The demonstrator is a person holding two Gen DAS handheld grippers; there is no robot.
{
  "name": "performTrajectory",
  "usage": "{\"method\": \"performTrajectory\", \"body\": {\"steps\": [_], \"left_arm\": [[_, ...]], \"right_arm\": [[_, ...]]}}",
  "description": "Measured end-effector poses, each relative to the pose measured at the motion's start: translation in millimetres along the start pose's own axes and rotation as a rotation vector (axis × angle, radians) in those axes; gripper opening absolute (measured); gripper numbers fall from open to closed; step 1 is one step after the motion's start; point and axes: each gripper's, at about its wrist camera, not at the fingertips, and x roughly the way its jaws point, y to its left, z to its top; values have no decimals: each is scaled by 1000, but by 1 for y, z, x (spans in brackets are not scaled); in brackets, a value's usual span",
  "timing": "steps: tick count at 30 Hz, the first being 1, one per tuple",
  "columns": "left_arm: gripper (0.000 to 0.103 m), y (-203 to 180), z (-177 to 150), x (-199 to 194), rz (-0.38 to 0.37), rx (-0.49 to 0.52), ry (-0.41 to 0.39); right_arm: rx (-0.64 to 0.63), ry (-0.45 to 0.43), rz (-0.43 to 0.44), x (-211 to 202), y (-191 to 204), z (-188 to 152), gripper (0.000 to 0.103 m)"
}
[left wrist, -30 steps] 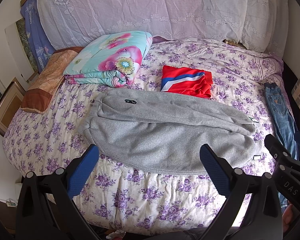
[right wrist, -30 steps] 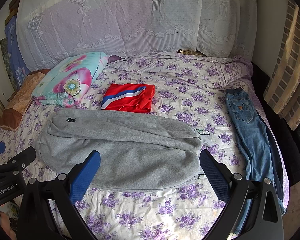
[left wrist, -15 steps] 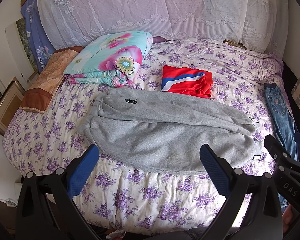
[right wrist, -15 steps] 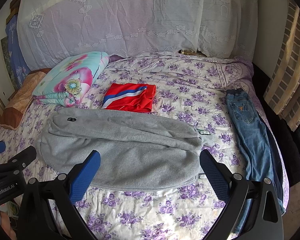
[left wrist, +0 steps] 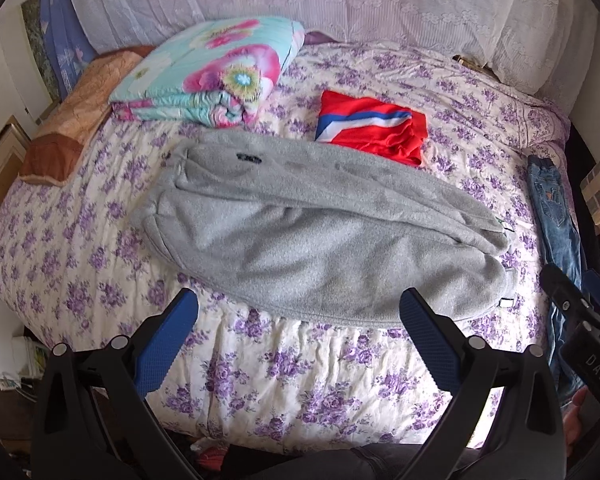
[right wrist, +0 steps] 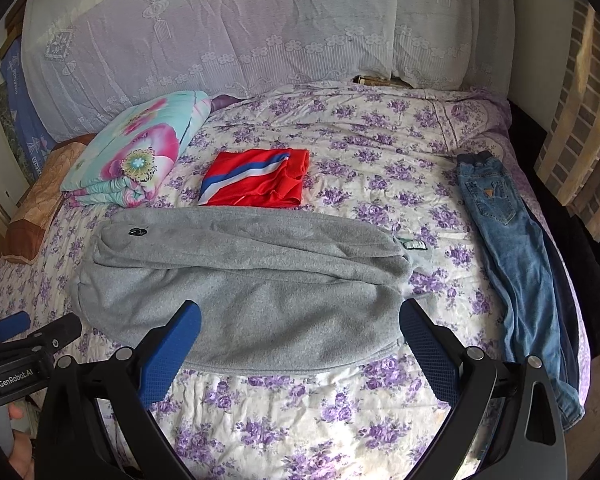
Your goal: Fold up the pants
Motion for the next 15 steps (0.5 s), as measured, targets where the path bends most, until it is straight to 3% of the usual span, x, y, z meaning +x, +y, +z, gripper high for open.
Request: {"method": "performTrajectory", "body": {"steps": [2,7,10,15], "left_arm": [[98,18,-1,24,-12,-54,66],[98,84,3,99,89,-196,162],[98,123,14,147,68,-265,237],[98,165,39,210,54,-341,295]], "right_arm": [[-3,51,-3,21,-3,-13,100],[-54,183,-65,75,-19,-35,100],[-41,227,-78,93,-25,-42,100],[-36,255,-120,103,-31,-46,99]]}}
